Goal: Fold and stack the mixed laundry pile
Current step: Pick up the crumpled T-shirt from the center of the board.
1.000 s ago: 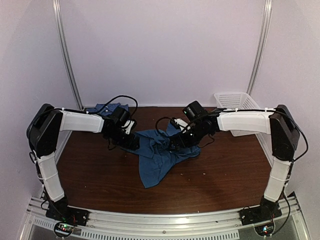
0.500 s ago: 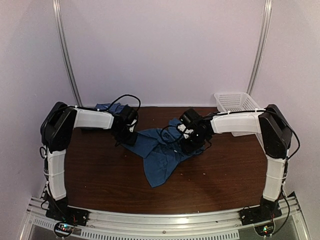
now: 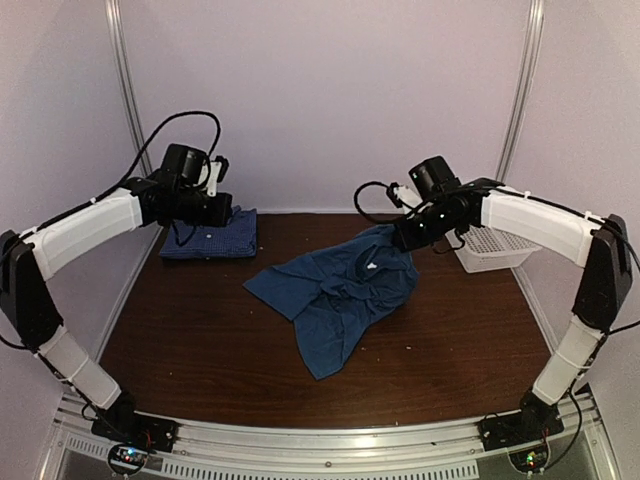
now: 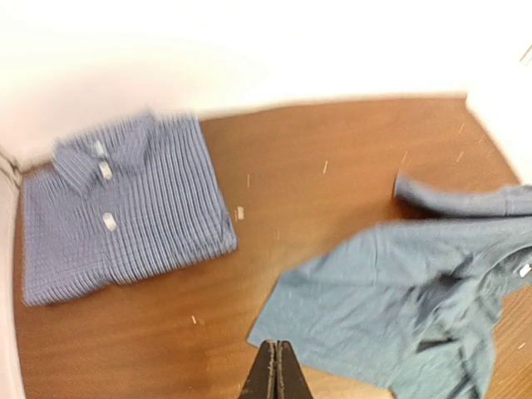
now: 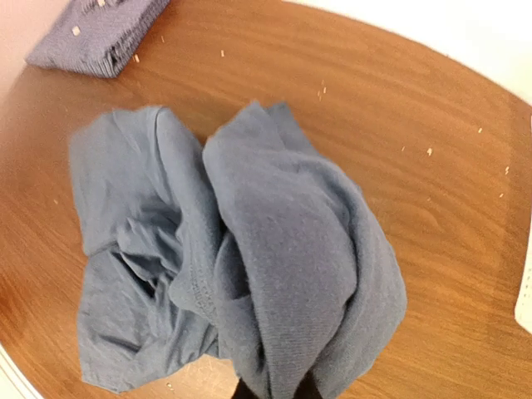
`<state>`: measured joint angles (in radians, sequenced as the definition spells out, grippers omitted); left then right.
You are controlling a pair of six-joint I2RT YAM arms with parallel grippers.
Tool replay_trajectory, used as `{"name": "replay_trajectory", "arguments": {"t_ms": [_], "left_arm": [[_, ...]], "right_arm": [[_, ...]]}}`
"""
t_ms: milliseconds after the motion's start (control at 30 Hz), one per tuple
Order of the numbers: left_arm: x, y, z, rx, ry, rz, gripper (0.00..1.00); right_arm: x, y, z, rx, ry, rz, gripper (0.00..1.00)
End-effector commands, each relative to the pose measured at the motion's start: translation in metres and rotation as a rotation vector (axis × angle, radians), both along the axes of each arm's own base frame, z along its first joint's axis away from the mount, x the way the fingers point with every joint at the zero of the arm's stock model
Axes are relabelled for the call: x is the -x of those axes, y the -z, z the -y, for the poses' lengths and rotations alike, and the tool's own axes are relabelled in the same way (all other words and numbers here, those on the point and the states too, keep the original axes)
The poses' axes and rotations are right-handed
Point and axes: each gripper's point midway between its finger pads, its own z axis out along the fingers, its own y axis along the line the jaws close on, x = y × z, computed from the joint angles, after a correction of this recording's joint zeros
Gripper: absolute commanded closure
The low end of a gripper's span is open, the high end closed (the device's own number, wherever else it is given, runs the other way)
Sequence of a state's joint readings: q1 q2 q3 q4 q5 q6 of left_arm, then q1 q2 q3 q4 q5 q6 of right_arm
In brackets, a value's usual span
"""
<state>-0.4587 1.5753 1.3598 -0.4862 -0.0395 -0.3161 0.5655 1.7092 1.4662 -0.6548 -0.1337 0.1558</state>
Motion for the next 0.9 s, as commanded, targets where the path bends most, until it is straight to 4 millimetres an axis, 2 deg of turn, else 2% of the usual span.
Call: {"name": "replay_trajectory", "arguments": {"t_ms": [0, 100, 133, 167, 300, 467, 700, 867], "left_arm": [[0.010, -0.028, 0.009, 0.034, 0.095, 0.034, 0.99], [0.017, -0.008, 0.018, 0.064, 0.151, 0.001, 0.49], [0.022, 0.008, 0.022, 0.077, 0.179, -0.021, 0.41], [0.025, 0.021, 0.026, 0.092, 0.197, -0.036, 0.37], [0.034, 0.076, 0.040, 0.074, 0.221, -0.127, 0.28], [0.054, 0.124, 0.078, -0.053, 0.299, -0.181, 0.24], [0.066, 0.168, 0.108, -0.138, 0.391, -0.210, 0.23], [0.055, 0.192, 0.121, -0.186, 0.399, -0.225, 0.21]], "right_arm": [[0.004, -0.064, -0.003, -0.177, -0.079, 0.054, 1.00], [0.012, -0.076, -0.014, -0.235, -0.141, 0.033, 1.00], [0.016, -0.079, -0.018, -0.260, -0.165, 0.023, 1.00], [0.020, -0.080, -0.022, -0.279, -0.186, 0.014, 1.00], [0.034, -0.085, -0.029, -0.337, -0.242, -0.009, 1.00], [0.043, -0.088, -0.029, -0.369, -0.247, -0.021, 1.00], [0.046, -0.092, -0.028, -0.389, -0.234, -0.023, 1.00], [0.047, -0.094, -0.028, -0.392, -0.235, -0.025, 1.00]]}}
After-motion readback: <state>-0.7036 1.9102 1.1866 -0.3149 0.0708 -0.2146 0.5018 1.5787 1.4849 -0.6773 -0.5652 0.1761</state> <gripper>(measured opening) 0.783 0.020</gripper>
